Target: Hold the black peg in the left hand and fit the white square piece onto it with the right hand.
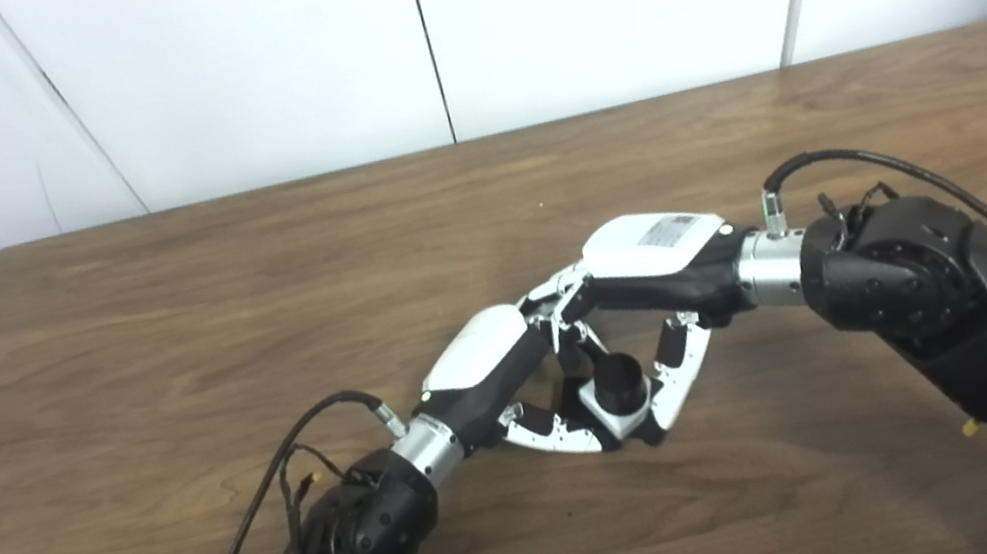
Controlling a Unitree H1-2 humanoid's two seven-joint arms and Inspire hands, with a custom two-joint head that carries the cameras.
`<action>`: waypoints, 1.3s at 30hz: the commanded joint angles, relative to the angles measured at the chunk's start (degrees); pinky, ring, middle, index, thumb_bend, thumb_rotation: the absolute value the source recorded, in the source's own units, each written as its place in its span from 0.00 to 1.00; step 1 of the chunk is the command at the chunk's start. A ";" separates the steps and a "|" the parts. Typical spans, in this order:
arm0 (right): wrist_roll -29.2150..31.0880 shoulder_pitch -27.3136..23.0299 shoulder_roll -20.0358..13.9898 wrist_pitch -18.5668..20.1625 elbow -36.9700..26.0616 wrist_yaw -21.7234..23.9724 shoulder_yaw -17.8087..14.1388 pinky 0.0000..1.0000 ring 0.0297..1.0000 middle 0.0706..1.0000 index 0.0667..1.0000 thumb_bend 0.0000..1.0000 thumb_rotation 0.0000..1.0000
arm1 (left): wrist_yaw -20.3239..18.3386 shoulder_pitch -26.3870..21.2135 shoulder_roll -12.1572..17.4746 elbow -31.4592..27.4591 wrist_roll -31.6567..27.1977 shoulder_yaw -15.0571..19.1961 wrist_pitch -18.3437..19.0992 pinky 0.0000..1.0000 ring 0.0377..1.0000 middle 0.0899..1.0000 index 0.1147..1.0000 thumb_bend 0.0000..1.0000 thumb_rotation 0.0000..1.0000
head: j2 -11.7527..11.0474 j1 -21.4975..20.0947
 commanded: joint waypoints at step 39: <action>7.95 2.22 5.01 10.36 -0.10 -25.80 -23.28 0.60 0.74 0.78 0.73 0.75 0.14 | -1.51 0.66 1.55 2.40 2.08 -0.68 -0.52 0.99 1.00 0.94 0.43 0.52 0.08 | -1.68 -2.67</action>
